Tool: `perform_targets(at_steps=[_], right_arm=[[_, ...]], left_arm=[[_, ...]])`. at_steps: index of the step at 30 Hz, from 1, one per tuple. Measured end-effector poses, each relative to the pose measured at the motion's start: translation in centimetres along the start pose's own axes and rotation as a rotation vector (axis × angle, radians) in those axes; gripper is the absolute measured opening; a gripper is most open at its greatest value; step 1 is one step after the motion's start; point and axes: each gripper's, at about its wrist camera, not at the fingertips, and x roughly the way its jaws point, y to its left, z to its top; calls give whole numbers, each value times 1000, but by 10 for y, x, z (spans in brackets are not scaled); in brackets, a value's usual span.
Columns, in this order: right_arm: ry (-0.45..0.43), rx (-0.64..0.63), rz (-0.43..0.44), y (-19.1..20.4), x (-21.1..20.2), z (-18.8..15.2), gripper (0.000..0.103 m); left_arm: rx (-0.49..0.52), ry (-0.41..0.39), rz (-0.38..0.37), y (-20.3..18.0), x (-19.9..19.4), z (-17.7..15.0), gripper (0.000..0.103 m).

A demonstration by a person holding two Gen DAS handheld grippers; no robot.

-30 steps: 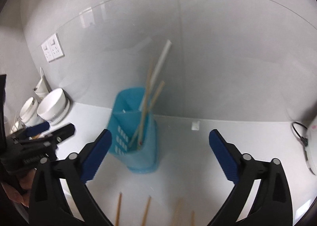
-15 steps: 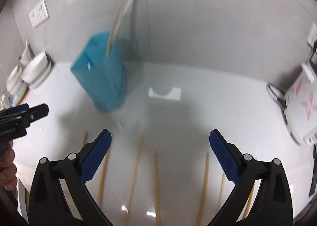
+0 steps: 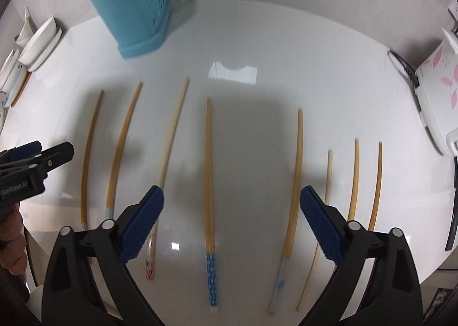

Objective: Organize utensils
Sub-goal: 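Move both open tools back over the remaining chopsticks on the table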

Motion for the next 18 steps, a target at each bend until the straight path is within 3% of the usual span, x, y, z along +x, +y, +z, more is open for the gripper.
perform_targets(at_steps=[12, 18], right_arm=[[137, 2, 5, 10, 24, -10, 54], [179, 3, 11, 16, 31, -10, 36]], left_arm=[[7, 107, 19, -4, 22, -18, 85], [9, 161, -16, -7, 31, -20, 69]])
